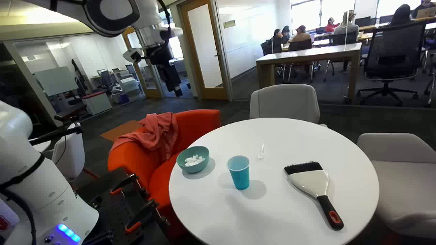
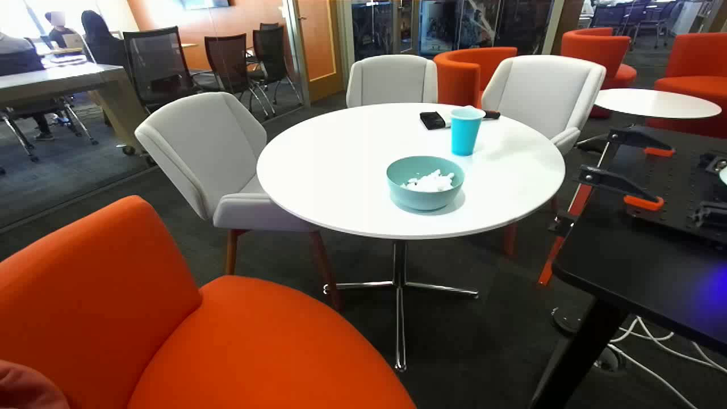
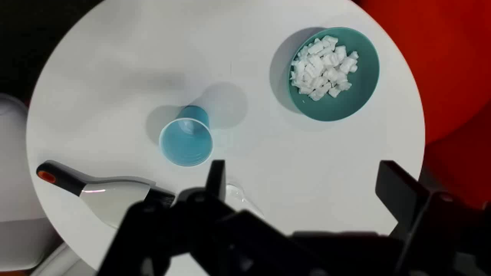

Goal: Use the spoon to stir the contents of the bowl

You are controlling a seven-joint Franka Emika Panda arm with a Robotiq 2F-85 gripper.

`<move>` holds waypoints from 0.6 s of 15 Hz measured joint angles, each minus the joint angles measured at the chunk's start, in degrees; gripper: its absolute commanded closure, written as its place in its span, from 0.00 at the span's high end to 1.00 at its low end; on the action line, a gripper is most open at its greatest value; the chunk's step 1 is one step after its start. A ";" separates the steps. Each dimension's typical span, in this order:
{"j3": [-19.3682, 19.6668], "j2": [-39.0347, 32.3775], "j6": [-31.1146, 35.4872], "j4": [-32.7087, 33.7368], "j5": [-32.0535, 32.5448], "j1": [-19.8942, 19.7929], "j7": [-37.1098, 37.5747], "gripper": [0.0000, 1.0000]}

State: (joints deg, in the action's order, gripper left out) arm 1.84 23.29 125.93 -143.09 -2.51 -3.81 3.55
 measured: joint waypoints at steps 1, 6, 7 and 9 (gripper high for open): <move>0.00 0.00 0.00 0.00 0.00 0.00 0.00 1.00; 0.00 0.00 0.00 0.00 0.00 0.00 0.00 1.00; -0.02 -0.02 0.01 0.04 0.00 0.01 0.00 1.00; -0.38 -0.35 0.04 0.72 0.21 0.10 -0.12 1.00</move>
State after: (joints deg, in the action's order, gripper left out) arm 1.46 22.94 125.97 -142.38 -2.30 -3.71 3.43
